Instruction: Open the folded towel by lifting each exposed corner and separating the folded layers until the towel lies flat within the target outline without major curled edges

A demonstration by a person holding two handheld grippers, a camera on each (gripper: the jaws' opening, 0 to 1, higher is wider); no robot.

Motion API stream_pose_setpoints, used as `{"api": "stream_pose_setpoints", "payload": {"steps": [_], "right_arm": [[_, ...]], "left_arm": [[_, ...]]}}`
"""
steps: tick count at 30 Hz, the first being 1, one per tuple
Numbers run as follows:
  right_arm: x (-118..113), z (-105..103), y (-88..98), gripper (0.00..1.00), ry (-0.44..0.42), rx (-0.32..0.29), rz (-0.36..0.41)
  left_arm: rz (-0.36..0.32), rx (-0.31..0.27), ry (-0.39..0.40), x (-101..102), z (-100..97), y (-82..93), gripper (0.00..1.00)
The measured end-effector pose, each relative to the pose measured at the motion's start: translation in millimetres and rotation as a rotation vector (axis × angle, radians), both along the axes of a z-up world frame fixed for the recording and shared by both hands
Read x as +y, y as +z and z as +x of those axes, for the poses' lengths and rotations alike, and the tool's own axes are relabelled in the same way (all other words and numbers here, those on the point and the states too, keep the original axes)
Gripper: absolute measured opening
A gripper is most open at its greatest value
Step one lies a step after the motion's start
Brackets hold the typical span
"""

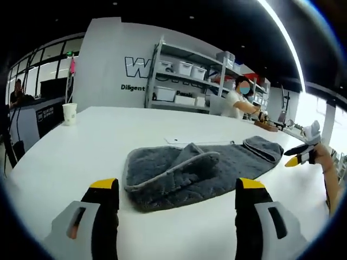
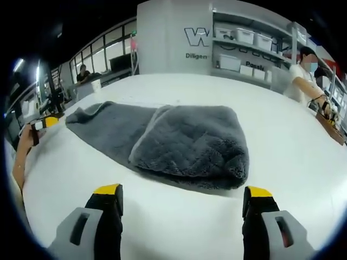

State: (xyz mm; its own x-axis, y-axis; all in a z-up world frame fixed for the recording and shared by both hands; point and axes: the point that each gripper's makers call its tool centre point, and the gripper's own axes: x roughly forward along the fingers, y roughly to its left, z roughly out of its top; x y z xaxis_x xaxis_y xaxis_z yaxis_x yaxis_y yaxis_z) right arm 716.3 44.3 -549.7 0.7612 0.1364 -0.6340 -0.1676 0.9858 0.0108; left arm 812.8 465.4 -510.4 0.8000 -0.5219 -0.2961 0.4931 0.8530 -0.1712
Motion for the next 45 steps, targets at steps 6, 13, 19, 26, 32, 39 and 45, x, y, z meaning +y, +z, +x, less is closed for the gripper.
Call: {"api": "stream_pose_setpoints", "payload": {"steps": [6, 13, 19, 26, 32, 39, 45], "right_arm": [[2, -1, -1.0, 0.91, 0.009, 0.004, -0.013], [1, -1, -0.3, 0.91, 0.009, 0.002, -0.027], [4, 4, 4.1, 0.9, 0.016, -0.024, -0.093], [16, 14, 17.3, 0.83, 0.082, -0.102, -0.219], [16, 20, 39.3, 0.78, 0.069, -0.205, -0.23], [29, 26, 53.5, 0.74, 0.111, -0.283, -0.248], [51, 31, 41.4, 0.72, 0.18, -0.265, -0.301]], "left_arm": [[0.009, -0.01, -0.045, -7, -4.3, 0.0, 0.99], [0.054, -0.03, -0.102, -15, -14.4, -2.2, 0.99], [0.109, -0.002, -0.157, -23, -26.4, -14.8, 0.99], [0.122, 0.043, -0.203, -28, -35.4, -26.6, 0.99], [0.1, 0.045, -0.195, -26, -35.6, -24.6, 0.99], [0.101, 0.039, -0.189, -24, -34.9, -22.6, 0.99], [0.103, 0.041, -0.189, -23, -35.6, -22.9, 0.99]]}}
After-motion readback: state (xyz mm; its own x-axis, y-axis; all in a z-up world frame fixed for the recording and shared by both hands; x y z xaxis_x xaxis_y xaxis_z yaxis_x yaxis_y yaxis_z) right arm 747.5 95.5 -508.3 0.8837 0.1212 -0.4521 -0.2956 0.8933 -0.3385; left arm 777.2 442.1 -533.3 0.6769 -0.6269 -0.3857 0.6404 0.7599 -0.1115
